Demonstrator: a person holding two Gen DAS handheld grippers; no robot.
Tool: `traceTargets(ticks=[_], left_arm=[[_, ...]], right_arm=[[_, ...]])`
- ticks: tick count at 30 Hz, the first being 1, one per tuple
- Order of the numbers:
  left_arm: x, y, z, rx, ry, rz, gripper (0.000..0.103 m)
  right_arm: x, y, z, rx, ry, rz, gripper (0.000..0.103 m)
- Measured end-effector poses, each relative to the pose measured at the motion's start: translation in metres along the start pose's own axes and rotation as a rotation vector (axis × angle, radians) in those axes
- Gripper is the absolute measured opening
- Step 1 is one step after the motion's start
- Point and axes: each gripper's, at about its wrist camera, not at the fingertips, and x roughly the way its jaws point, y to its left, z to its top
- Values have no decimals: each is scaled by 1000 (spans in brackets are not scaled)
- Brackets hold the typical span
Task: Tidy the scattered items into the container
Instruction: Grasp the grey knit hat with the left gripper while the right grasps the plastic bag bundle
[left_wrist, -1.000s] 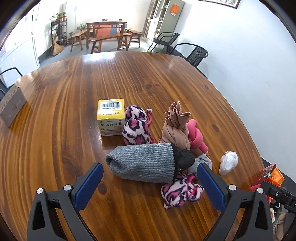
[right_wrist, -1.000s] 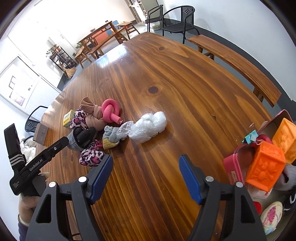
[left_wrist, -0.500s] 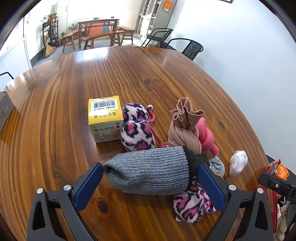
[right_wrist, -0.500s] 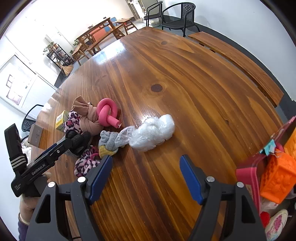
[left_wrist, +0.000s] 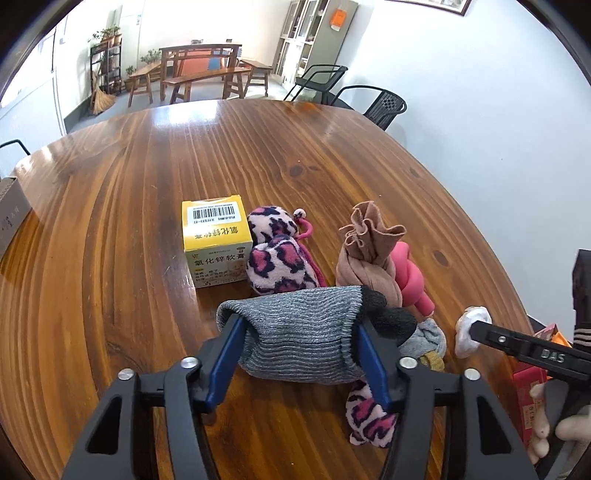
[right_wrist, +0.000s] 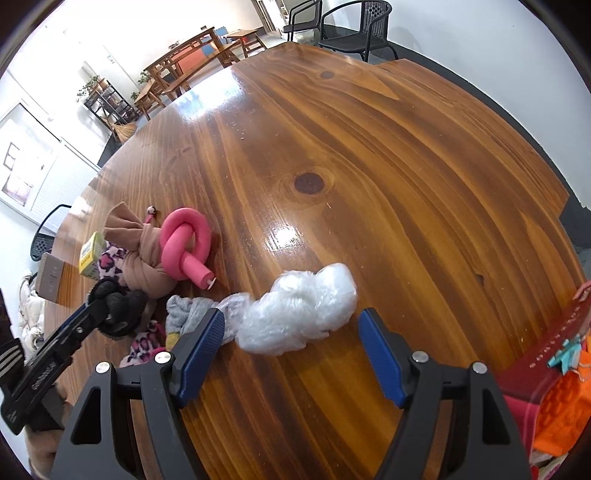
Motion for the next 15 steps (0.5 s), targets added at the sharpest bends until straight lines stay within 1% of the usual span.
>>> traceTargets(ticks=[3, 4, 5, 6, 7, 8, 11, 15], left_arm=[[-6, -2, -1, 3, -4, -3, 52], [-7, -3, -2, 2, -6, -3, 50], [-8, -3, -1, -2, -7, -6, 47], [-11, -3, -2, -4, -8, -11, 44], [-12, -4, -2, -6, -10, -9, 44], [-14, -5, -3, -6, -12, -6, 44], [-20, -7, -6, -7, -13, 0, 44], [-32, -10, -7, -21, -32, 2, 42]], right_arm=[[7, 0, 1, -5, 15, 5, 79], [10, 1, 1, -11, 24, 11, 77], [12, 2, 1, -17, 30, 15, 63], [13, 4, 0, -32, 35, 9, 55], [14, 5, -1, -44, 44, 5, 42], [14, 6, -2, -48, 50, 12, 37], [8, 6, -6, -59, 42, 22, 33], [-9, 6, -11, -69, 14, 40, 31]])
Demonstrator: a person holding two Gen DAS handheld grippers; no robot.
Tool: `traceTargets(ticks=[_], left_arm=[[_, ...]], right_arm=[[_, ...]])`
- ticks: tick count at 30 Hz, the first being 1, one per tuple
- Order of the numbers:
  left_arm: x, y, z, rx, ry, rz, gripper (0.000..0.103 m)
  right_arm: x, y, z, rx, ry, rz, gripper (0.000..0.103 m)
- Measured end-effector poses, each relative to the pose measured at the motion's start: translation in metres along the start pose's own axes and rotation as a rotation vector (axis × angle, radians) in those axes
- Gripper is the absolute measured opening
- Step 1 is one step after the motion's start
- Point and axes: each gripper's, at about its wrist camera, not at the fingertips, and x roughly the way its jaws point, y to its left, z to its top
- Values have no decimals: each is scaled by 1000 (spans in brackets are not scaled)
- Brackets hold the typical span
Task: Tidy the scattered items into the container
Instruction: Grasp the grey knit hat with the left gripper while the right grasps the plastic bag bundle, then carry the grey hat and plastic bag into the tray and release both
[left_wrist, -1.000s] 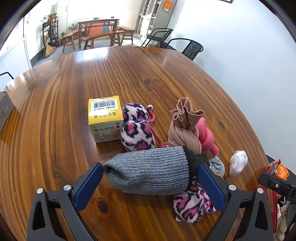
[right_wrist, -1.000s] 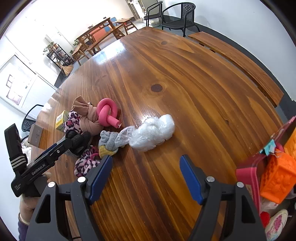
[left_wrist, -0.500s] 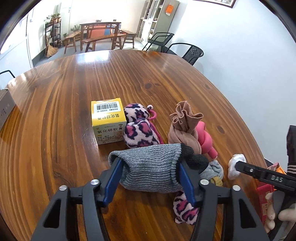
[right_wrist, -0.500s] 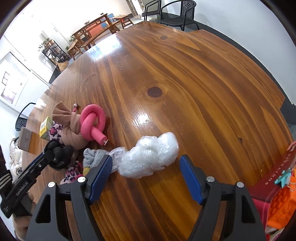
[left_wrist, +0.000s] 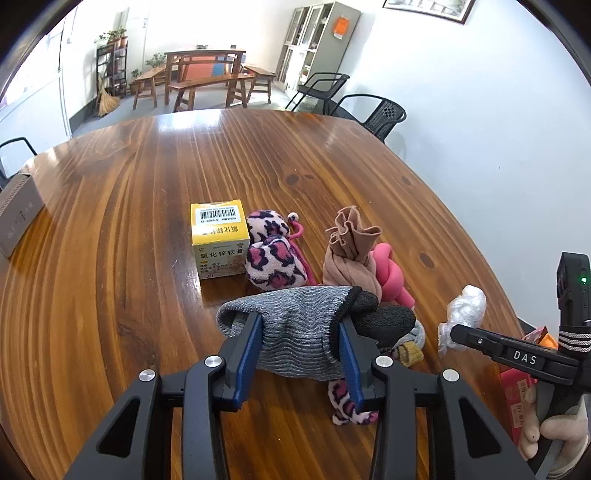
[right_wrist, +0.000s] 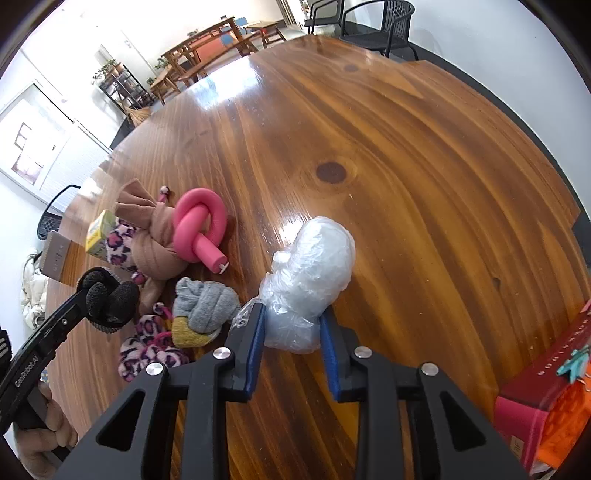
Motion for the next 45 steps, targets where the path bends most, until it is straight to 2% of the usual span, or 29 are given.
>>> traceTargets(ticks=[11, 17, 27, 38, 45], left_arm=[[-43, -45, 4, 45, -53, -48, 42], [-54, -95, 0, 124, -55, -103, 42], [-56, -195, -24, 271, -16, -235, 42], [-65, -303, -70, 439, 49, -393, 42], [-60, -348, -104, 494, 112, -436, 42]], right_arm=[[-64, -18, -14, 39, -109, 47, 31], [-98, -39, -25, 83, -157, 45, 31], [-157, -109, -72, 175, -224, -22, 31], [-212, -185, -141, 272, -235, -142, 31], [-211, -209, -172, 290, -179, -156, 31]])
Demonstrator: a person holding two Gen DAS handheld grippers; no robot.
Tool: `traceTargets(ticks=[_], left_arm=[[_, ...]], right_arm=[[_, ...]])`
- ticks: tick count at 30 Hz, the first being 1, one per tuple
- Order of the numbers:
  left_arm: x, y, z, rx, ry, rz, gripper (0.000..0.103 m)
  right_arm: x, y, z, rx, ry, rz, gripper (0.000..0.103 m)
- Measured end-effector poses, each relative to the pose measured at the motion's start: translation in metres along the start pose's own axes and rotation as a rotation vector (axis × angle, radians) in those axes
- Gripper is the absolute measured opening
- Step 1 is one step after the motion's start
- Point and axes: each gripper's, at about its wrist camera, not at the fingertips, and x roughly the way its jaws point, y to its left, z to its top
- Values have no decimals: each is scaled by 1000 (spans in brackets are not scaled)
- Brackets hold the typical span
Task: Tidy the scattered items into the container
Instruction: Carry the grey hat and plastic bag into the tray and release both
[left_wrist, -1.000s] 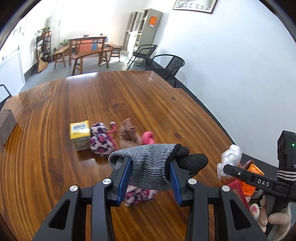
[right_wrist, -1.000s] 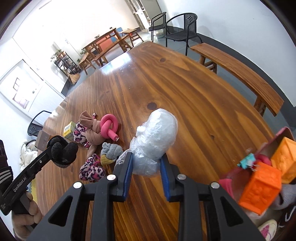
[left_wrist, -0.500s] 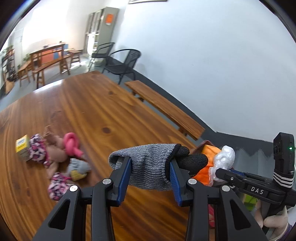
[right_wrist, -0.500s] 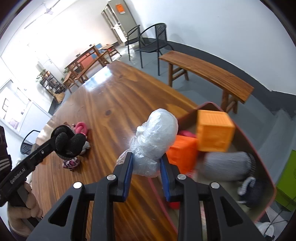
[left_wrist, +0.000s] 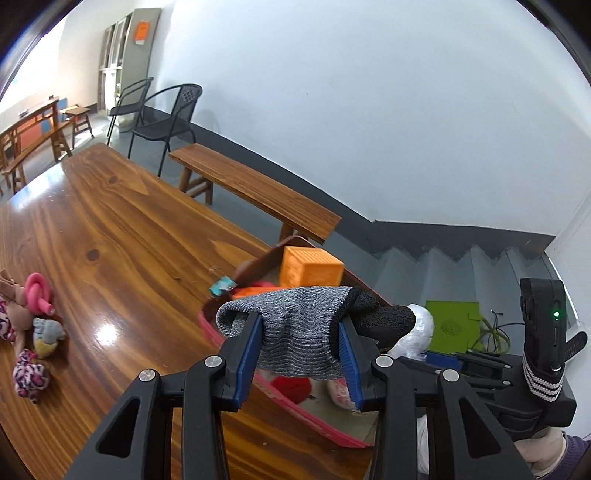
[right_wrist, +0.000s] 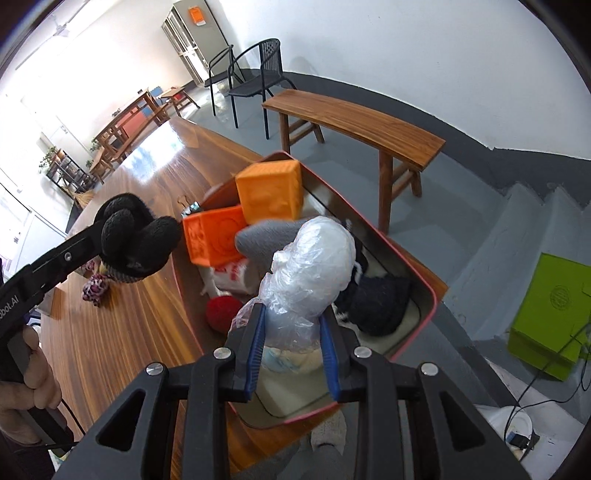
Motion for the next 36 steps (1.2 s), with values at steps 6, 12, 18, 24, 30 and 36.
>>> traceTargets(ticks=[6, 12, 18, 24, 30, 36], left_arm=[[21, -18, -11, -5, 43, -8, 42], [43, -21, -20, -20, 92, 0, 43], [47, -27, -23, -16, 98, -6, 63], [47, -28, -23, -32, 118, -14, 63], [29, -28, -22, -40, 86, -20, 63], [14, -21, -24, -61, 65, 4, 63]], right_arm=[[6, -9, -9, -44, 31, -22, 31], [13, -18, -13, -63, 56, -52, 31], [17, -25, -15, -52, 83, -42, 38], [10, -32, -13, -28, 62, -26, 46], [0, -31, -11, -9, 29, -21, 47], [-5, -23, 0, -5, -4, -6, 47]])
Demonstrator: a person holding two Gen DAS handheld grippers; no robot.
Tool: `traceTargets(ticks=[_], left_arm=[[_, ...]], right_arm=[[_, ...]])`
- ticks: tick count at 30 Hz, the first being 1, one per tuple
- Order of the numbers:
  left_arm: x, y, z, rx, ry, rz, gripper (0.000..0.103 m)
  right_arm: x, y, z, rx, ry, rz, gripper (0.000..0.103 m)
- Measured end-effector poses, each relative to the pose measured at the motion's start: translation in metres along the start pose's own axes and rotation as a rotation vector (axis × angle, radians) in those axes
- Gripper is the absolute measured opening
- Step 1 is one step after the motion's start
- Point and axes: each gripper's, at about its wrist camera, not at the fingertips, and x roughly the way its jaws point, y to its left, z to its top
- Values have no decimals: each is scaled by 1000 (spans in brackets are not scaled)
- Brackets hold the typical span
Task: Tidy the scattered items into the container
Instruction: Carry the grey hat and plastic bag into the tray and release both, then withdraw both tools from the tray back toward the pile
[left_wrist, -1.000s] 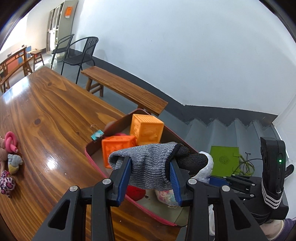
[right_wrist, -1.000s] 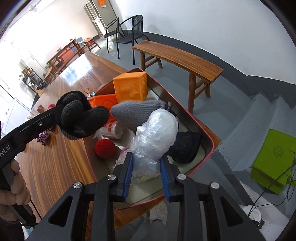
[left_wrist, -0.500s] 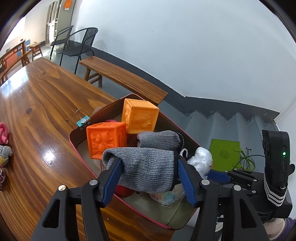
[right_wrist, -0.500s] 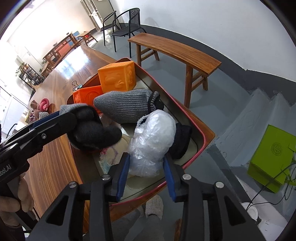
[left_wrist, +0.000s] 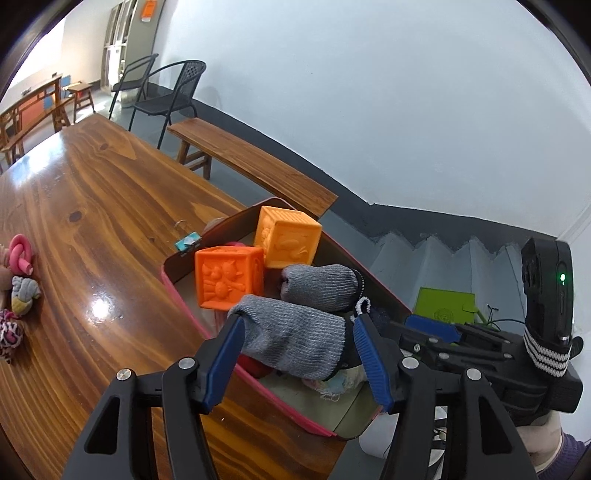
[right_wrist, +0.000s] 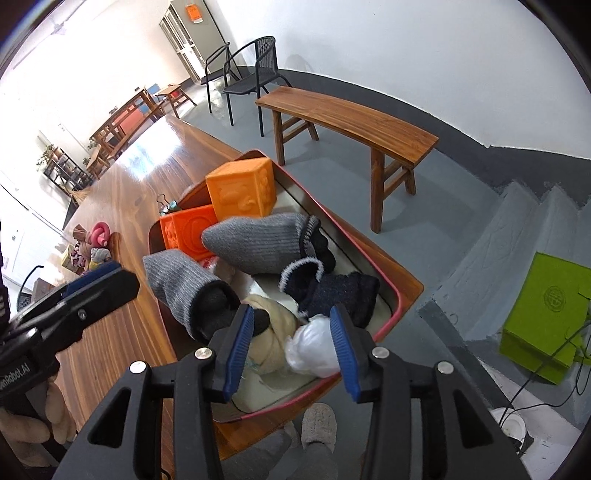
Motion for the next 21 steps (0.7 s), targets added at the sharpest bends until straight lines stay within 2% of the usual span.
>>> traceTargets(ticks=[5, 7, 12, 17, 21], left_arm=[[-15, 12, -7, -17, -20, 58, 64], [-24, 20, -10, -41, -41, 89, 82], [-46, 41, -15, -98, -84, 147, 82], [-57, 57, -21, -143, -91, 176, 82], [-61, 66, -26, -171, -88, 184, 82]], right_arm=[[3, 22, 13, -37, -25, 33, 47], [7, 36, 16, -74, -25, 46, 47], [27, 65, 15, -166, 0, 37, 47], [44, 71, 14, -182, 29, 34, 49], [51, 72, 11, -198, 52, -5, 53]])
